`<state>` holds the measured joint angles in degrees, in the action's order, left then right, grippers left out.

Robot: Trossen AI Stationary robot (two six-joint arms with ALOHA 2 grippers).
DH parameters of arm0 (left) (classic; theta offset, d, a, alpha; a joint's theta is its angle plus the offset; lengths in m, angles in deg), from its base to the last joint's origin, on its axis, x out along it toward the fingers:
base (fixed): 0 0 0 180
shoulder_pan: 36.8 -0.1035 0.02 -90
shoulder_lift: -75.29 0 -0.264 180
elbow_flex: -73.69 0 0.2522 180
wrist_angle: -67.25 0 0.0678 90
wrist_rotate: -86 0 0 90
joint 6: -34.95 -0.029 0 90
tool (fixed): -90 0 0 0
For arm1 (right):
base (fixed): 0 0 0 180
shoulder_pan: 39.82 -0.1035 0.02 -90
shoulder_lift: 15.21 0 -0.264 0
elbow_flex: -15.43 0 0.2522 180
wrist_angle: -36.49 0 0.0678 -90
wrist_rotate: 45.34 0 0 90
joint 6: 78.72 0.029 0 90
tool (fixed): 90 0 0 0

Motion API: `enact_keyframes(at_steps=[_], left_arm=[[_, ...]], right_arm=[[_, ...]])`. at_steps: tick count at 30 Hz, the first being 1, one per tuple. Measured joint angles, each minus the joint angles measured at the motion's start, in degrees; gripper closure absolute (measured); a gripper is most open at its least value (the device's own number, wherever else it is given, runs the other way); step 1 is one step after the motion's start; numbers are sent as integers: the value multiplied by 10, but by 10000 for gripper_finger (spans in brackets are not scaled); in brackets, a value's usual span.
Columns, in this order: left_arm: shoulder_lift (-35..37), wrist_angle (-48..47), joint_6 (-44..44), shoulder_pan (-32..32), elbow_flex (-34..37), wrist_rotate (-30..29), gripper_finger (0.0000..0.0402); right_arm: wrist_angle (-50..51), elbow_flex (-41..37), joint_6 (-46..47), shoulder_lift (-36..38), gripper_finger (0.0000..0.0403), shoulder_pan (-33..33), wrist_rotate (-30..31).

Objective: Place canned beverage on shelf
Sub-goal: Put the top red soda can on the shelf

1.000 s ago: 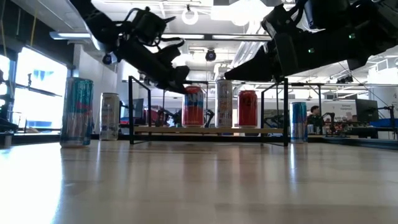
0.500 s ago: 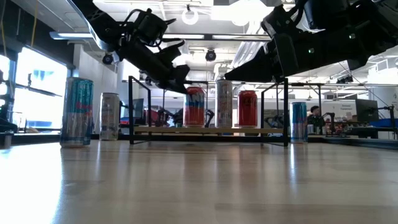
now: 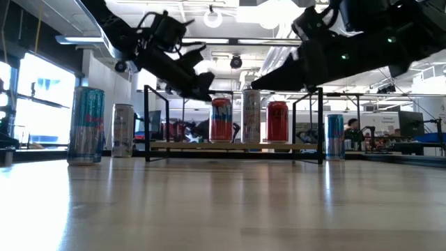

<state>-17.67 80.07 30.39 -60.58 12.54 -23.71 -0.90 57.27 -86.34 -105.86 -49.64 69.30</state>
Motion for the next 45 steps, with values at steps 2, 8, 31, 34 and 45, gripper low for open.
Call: enact_keyframes(at_steps=[2,8,31,34,45], left_arm=[[22,-14,-5,8,0,-4,401],[100,-27,-11,58,26,-3,401],[388,96,-13,138,304,142,401],[396,98,-15,137,314,141,401],[397,102,-17,137,324,132,401]], right_arm=[[15,21,-14,0,403,13,8],[247,145,-54,0,403,89,-49],[389,379,-115,-152,403,290,-173],[384,378,-113,-156,403,309,-188],[367,378,-104,-155,403,335,-198]])
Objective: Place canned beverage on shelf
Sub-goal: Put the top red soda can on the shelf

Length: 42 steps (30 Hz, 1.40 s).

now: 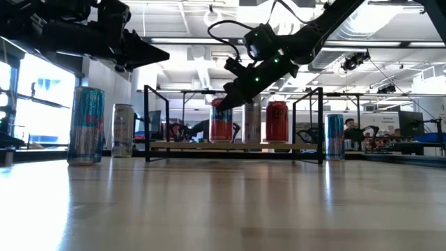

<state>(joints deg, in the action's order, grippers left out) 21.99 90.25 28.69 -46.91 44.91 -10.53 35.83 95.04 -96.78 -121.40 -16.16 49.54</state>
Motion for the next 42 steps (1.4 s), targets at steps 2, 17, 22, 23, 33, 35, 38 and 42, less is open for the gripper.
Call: enact_keyframes(at_steps=[2,17,22,23,33,35,38,42], left_arm=[[0,1,0,0,0,0,401],[0,0,0,0,0,0,401],[0,0,0,0,0,0,401],[0,-1,0,0,0,0,401],[0,-4,0,0,0,-1,401],[0,-4,0,0,0,-1,401],[0,-4,0,0,0,-1,401],[0,-4,0,0,0,-1,401]], right_arm=[[0,0,0,0,403,0,0],[240,142,-24,-4,403,-49,45],[339,209,-30,-43,403,-47,52],[343,217,-33,-51,403,-45,61],[334,235,-50,-93,403,-26,126],[325,234,-49,-92,403,-22,125],[316,234,-51,-92,403,-15,125],[305,234,-51,-92,403,-7,107]])
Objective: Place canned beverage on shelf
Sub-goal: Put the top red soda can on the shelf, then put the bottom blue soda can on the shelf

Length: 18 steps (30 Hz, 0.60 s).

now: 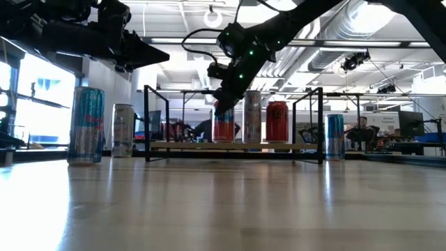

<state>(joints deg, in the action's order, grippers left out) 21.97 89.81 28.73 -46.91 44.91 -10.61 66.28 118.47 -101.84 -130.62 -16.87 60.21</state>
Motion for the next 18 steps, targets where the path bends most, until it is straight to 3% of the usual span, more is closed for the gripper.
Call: enact_keyframes(at_steps=[12,18], left_arm=[[0,-9,-14,0,0,0,401],[6,-23,-30,2,0,0,401]], right_arm=[[-5,-1,-24,35,403,-35,6],[-17,-3,2,49,403,-93,-71]])
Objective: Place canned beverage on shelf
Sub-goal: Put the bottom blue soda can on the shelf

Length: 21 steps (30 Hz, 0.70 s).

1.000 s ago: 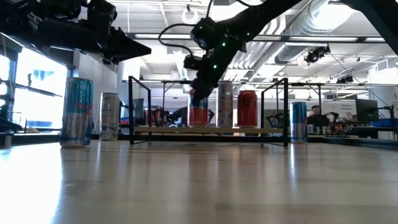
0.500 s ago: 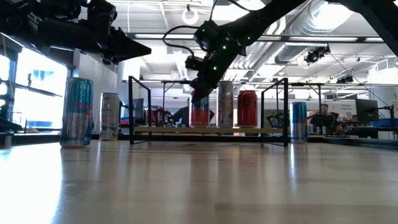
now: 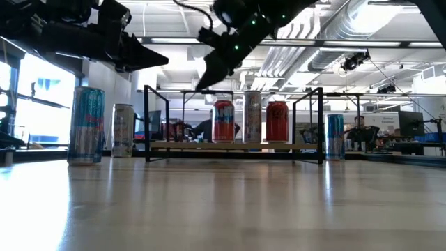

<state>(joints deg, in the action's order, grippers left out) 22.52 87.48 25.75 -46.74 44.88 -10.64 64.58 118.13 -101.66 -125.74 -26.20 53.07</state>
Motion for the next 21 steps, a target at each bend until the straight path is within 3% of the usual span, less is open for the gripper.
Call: enact_keyframes(at_steps=[4,8,11,17,21], left_arm=[[39,-27,-4,3,0,0,401],[106,-103,-4,12,0,-20,401],[153,-173,-2,25,0,-45,401],[218,-348,68,78,-42,-60,401],[209,-516,128,130,-121,-135,402]], right_arm=[[-144,-80,-1,-3,403,-50,-27],[-310,-184,44,-1,403,-81,-95],[-398,-244,78,-1,403,-104,-103],[-438,-271,86,-1,403,-137,-80],[-432,-263,84,0,403,-140,-77]])
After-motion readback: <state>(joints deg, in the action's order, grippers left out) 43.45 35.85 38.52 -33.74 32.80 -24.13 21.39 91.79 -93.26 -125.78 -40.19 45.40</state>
